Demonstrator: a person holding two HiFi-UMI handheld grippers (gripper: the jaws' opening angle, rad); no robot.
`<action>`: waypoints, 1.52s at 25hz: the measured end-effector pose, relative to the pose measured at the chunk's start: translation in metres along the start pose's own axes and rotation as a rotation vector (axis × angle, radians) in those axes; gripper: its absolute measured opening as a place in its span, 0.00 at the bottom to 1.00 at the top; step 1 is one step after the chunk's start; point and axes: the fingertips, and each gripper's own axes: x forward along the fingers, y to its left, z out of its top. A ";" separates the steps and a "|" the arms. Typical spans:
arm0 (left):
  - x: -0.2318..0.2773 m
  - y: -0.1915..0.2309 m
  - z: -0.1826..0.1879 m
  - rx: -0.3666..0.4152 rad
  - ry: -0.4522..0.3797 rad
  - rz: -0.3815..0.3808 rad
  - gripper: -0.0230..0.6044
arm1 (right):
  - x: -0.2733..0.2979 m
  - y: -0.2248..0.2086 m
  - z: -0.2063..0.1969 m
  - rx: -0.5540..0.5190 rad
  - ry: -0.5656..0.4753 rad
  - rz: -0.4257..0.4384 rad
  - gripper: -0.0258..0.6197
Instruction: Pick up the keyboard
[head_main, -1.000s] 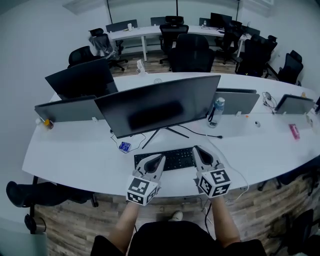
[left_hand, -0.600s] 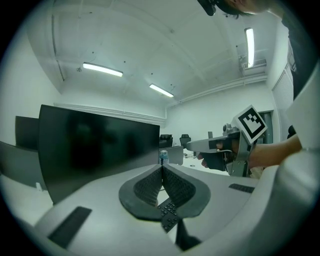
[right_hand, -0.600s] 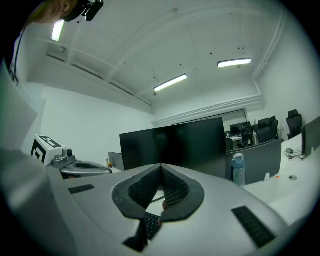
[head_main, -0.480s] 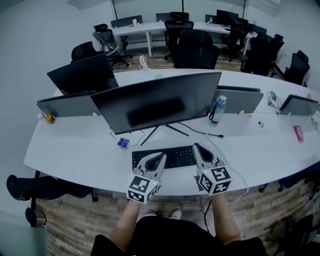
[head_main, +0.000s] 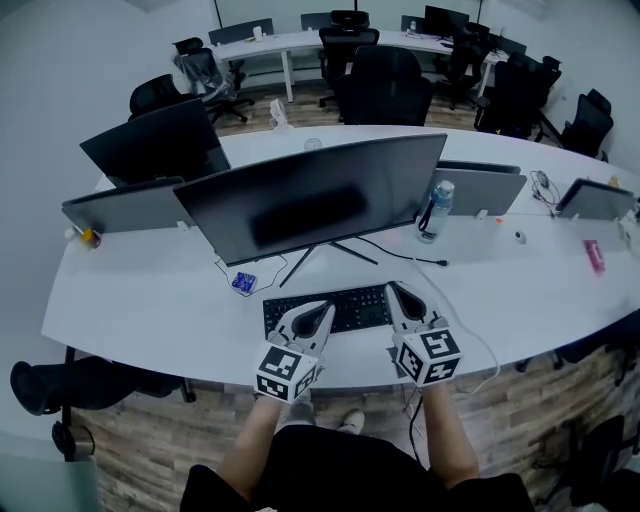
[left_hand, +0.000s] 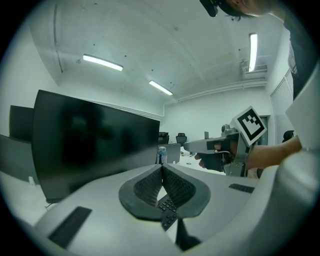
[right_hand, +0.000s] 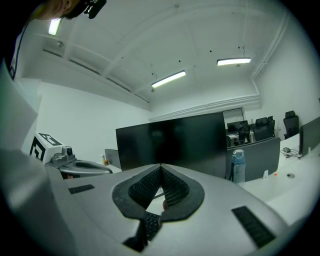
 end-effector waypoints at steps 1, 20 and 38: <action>0.001 0.002 -0.002 -0.001 0.006 -0.011 0.05 | 0.003 0.001 0.001 0.004 -0.002 -0.007 0.05; 0.019 0.072 -0.030 -0.039 0.090 -0.143 0.05 | 0.055 0.010 -0.017 0.041 0.052 -0.122 0.05; 0.060 0.107 -0.119 -0.141 0.300 -0.277 0.11 | 0.075 -0.006 -0.091 0.136 0.229 -0.216 0.05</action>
